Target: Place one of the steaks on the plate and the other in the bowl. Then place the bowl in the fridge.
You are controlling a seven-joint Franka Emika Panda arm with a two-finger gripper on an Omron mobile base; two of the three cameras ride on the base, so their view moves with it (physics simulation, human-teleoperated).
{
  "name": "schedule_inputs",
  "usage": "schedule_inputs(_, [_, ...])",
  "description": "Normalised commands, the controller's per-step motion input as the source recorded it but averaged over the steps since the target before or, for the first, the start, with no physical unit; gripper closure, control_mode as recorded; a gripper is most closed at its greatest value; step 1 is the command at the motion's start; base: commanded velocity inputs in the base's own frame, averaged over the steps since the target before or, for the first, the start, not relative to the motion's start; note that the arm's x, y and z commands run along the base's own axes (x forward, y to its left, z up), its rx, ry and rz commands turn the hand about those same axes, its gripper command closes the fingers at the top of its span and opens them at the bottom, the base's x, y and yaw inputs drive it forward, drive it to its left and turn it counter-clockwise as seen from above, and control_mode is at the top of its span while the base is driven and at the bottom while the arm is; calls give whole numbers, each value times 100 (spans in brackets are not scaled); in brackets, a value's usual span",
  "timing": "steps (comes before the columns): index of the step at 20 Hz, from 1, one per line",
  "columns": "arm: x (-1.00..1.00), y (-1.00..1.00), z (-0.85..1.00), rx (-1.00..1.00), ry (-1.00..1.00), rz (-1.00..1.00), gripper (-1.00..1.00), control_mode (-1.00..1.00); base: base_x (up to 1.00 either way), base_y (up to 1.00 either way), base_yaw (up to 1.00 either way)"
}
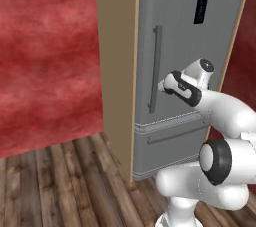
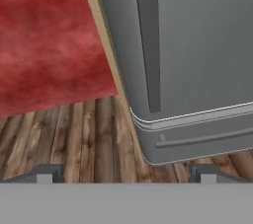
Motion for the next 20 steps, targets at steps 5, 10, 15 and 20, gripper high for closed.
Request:
schedule_inputs(5, [64, -4, 0, -2, -1, 0, -100, -100, 0, 0, 0])
schedule_inputs(10, [63, -9, 0, -3, -2, 0, -100, -100, 0, 0, 0])
schedule_inputs(15, [73, -31, 0, -1, 0, 0, -100, -100, 0, 0, 0])
schedule_inputs(20, [62, -2, -1, -1, -5, 2, -100, -100, 0, 0, 0])
